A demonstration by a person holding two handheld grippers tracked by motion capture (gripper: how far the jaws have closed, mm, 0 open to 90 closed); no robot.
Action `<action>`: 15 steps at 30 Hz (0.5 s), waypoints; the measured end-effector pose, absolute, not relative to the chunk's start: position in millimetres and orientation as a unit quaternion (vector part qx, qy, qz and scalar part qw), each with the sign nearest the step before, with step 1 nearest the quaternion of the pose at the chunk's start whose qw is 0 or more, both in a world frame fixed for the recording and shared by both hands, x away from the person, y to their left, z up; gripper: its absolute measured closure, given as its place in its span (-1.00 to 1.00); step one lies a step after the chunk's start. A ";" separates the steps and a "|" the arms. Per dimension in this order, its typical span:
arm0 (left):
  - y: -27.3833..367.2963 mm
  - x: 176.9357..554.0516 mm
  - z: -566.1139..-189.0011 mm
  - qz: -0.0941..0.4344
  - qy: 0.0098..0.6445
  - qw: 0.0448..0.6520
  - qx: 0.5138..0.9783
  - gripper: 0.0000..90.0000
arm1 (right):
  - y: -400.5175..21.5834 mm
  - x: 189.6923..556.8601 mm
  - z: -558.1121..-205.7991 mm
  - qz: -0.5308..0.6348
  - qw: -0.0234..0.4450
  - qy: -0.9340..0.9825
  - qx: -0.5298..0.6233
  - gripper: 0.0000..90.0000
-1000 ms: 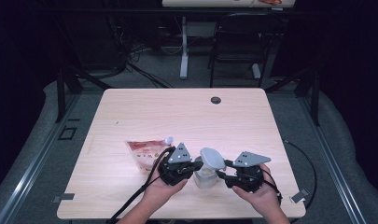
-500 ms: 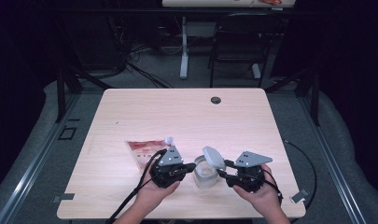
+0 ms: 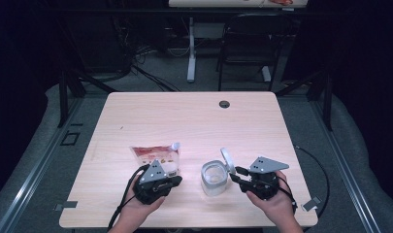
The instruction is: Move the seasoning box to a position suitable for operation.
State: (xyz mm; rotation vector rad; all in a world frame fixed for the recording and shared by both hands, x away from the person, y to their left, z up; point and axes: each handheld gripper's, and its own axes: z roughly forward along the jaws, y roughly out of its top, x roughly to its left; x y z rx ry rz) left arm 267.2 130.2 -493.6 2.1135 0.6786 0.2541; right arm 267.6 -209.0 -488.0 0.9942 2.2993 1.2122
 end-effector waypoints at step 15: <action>168.9 257.2 -511.2 0.108 0.295 0.436 0.844 0.82 | -206.9 271.5 -494.5 0.440 0.173 0.785 0.400 0.56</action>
